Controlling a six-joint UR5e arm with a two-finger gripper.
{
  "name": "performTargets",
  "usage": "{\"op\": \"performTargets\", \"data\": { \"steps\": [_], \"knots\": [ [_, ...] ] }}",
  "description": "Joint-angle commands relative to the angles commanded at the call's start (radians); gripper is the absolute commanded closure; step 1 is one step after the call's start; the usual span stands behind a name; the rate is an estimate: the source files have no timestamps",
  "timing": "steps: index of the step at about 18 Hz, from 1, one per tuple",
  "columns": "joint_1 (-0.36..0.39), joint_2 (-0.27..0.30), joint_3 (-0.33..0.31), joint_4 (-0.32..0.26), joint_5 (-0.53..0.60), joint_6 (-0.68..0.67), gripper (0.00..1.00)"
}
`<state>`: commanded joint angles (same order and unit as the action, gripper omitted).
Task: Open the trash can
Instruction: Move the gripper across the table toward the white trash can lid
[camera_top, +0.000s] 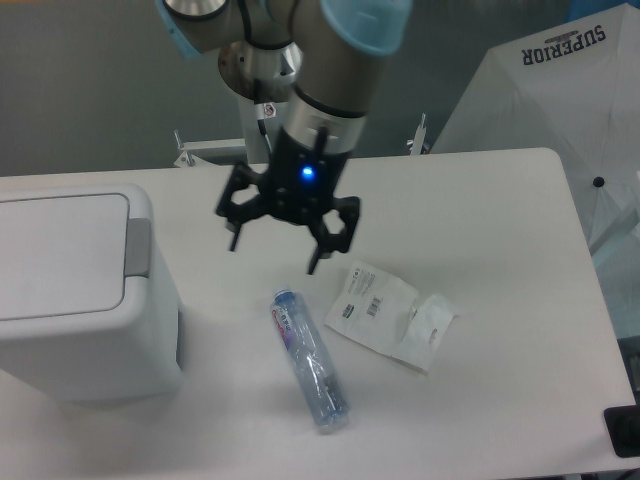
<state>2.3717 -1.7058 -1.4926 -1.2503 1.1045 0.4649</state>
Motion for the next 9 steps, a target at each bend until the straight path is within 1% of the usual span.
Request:
{"op": "performTargets", "data": {
  "steps": [4,9],
  "knots": [
    [-0.043,0.0,0.005,0.006,0.0,-0.051,0.0],
    [-0.057,-0.003,0.003,0.006,0.002,-0.081,0.0]
  ]
}}
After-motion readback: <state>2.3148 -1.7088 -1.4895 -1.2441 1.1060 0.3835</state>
